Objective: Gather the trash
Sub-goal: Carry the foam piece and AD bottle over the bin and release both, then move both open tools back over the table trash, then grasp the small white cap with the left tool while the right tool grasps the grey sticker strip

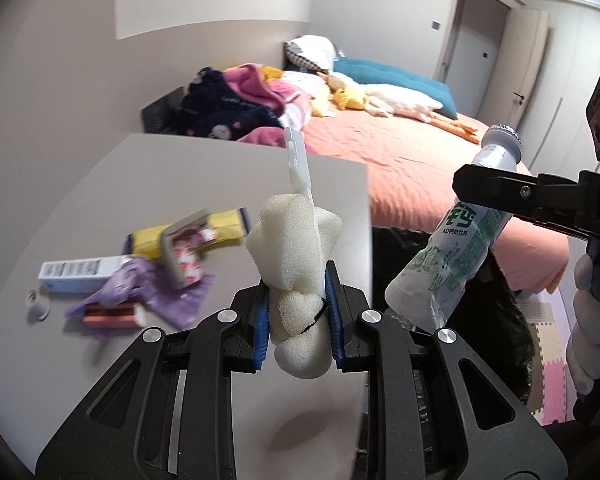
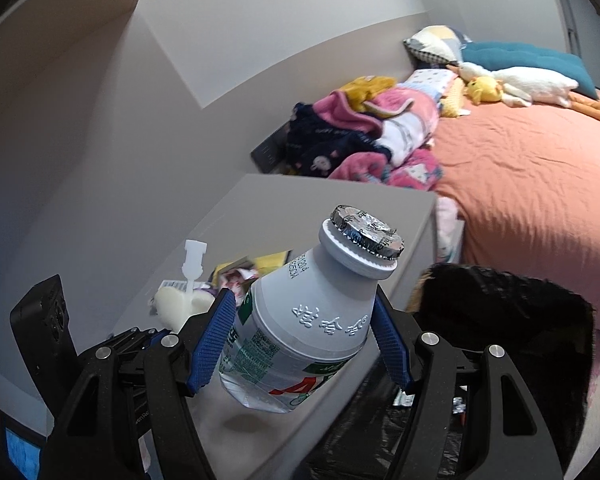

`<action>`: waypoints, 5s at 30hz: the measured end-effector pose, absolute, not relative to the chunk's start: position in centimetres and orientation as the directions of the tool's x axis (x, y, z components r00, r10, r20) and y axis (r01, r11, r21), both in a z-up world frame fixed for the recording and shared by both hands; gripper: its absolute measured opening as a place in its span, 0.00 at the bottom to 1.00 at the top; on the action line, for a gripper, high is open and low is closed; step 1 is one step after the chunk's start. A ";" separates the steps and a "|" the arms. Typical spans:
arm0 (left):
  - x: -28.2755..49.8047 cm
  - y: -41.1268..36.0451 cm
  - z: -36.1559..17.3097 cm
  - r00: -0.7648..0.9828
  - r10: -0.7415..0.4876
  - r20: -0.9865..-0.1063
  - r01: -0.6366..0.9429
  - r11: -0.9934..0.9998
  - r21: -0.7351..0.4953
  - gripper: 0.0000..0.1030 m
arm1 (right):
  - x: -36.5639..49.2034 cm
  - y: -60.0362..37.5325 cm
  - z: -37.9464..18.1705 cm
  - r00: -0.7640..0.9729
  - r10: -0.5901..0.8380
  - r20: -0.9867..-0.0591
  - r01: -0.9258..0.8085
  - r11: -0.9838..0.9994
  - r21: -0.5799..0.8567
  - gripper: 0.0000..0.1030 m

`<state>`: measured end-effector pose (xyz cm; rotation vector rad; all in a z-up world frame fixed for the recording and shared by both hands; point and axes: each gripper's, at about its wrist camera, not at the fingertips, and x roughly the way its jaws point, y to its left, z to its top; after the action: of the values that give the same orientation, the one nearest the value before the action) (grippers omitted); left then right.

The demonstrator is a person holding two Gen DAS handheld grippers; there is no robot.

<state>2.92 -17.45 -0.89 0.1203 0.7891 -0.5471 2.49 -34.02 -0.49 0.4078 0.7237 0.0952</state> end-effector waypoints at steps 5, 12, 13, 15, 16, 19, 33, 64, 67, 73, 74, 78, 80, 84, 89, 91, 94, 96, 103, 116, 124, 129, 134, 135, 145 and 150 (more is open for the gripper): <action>2.5 -20.4 -0.7 0.553 -0.458 -0.696 0.560 0.823 -0.098 0.23 | 1.1 -36.7 0.0 0.767 0.179 -0.616 0.099 0.915 0.390 0.66; 1.8 -23.6 -0.9 0.516 -0.500 -0.695 0.616 0.781 -0.105 0.23 | -0.9 -39.9 0.2 0.782 0.121 -0.612 0.158 0.910 0.383 0.66; 1.6 -24.0 -0.9 0.512 -0.505 -0.695 0.622 0.776 -0.105 0.23 | -1.2 -40.2 0.2 0.783 0.116 -0.611 0.164 0.909 0.383 0.66; 1.3 -24.8 -0.9 0.500 -0.516 -0.695 0.639 0.762 -0.106 0.23 | -1.6 -40.7 0.2 0.786 0.104 -0.610 0.177 0.907 0.383 0.66; 1.2 -25.2 -0.9 0.496 -0.520 -0.695 0.645 0.756 -0.106 0.23 | -1.9 -41.1 0.2 0.787 0.098 -0.609 0.184 0.905 0.384 0.66; 0.7 -26.2 -0.8 0.478 -0.538 -0.694 0.670 0.735 -0.107 0.23 | -2.7 -41.9 0.3 0.791 0.083 -0.606 0.201 0.900 0.386 0.66; -0.2 -30.6 -0.8 0.402 -0.591 -0.700 0.751 0.650 -0.117 0.23 | -5.8 -45.5 0.2 0.792 0.012 -0.611 0.284 0.878 0.386 0.66; 0.3 -26.7 -1.4 0.473 -0.493 -0.730 0.633 0.767 -0.108 0.94 | -5.0 -46.0 -1.1 0.781 0.051 -0.622 0.325 0.817 0.476 0.97; 0.4 -25.7 -1.4 0.487 -0.481 -0.729 0.616 0.781 -0.104 0.94 | -4.2 -44.9 -1.2 0.775 0.070 -0.628 0.307 0.826 0.472 0.97; 0.8 -23.1 -1.6 0.514 -0.450 -0.730 0.573 0.814 -0.098 0.94 | -2.7 -42.6 -1.4 0.764 0.109 -0.636 0.269 0.842 0.468 0.97; 0.9 -22.5 -1.7 0.521 -0.442 -0.730 0.562 0.821 -0.096 0.94 | -2.3 -42.2 -1.5 0.761 0.117 -0.638 0.262 0.844 0.468 0.97; 1.2 -20.6 -1.8 0.537 -0.417 -0.733 0.528 0.844 -0.094 0.94 | -1.2 -40.4 -1.8 0.752 0.143 -0.644 0.234 0.855 0.464 0.97; 1.3 -19.5 -1.9 0.544 -0.406 -0.734 0.509 0.855 -0.096 0.94 | -0.5 -39.3 -2.0 0.744 0.162 -0.648 0.216 0.860 0.462 0.97; 1.7 -17.3 -2.2 0.559 -0.378 -0.738 0.466 0.880 -0.097 0.94 | 0.7 -37.1 -2.4 0.729 0.193 -0.656 0.180 0.871 0.457 0.97; 1.8 -14.5 -2.4 0.578 -0.343 -0.741 0.416 0.904 -0.094 0.94 | 2.3 -34.4 -2.9 0.709 0.230 -0.666 0.141 0.880 0.454 0.97; 1.8 -13.7 -2.4 0.583 -0.331 -0.742 0.398 0.912 -0.094 0.94 | 2.9 -33.3 -3.0 0.702 0.241 -0.670 0.127 0.883 0.451 0.97; 1.9 -11.8 -2.7 0.593 -0.312 -0.742 0.365 0.926 -0.097 0.94 | 3.7 -31.7 -3.3 0.691 0.255 -0.676 0.108 0.889 0.446 0.97; 2.0 -10.4 -2.9 0.601 -0.289 -0.745 0.337 0.937 -0.092 0.94 | 4.3 -30.8 -3.5 0.686 0.264 -0.679 0.096 0.891 0.443 0.97; 2.4 -6.6 -3.5 0.617 -0.237 -0.751 0.269 0.960 -0.082 0.94 | 6.5 -26.9 -4.3 0.659 0.292 -0.693 0.038 0.907 0.419 0.97; 4.0 -1.3 -5.1 0.619 -0.176 -0.766 0.183 0.980 -0.077 0.94 | 9.9 -22.0 -6.1 0.628 0.296 -0.719 -0.015 0.929 0.370 0.97; 5.7 1.8 -5.7 0.637 -0.139 -0.758 0.118 0.990 -0.082 0.94 | 12.5 -19.7 -7.6 0.620 0.277 -0.734 -0.024 0.942 0.335 0.97; 7.4 3.5 -6.2 0.641 -0.124 -0.757 0.090 0.992 -0.086 0.94 | 14.0 -19.1 -8.5 0.613 0.272 -0.742 -0.004 0.940 0.342 0.97; 9.1 4.6 -7.2 0.638 -0.106 -0.763 0.071 0.994 -0.079 0.94 | 15.5 -18.8 -9.8 0.591 0.280 -0.757 0.020 0.932 0.361 0.97; 9.5 4.8 -7.5 0.634 -0.111 -0.766 0.072 0.994 -0.085 0.94 | 15.8 -18.7 -10.0 0.589 0.280 -0.758 0.021 0.933 0.360 0.97; 12.0 6.2 -8.8 0.620 -0.103 -0.778 0.053 0.995 -0.090 0.88 | 18.5 -17.7 -11.7 0.560 0.269 -0.783 0.010 0.943 0.331 0.91; 13.2 6.6 -9.5 0.602 -0.105 -0.792 0.070 0.994 -0.078 0.79 | 19.0 -17.5 -12.2 0.551 0.280 -0.786 0.000 0.942 0.336 0.80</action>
<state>13.18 6.55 -9.50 -0.0403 0.9194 -0.1016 19.02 -17.52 -12.22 0.3140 0.9776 0.1691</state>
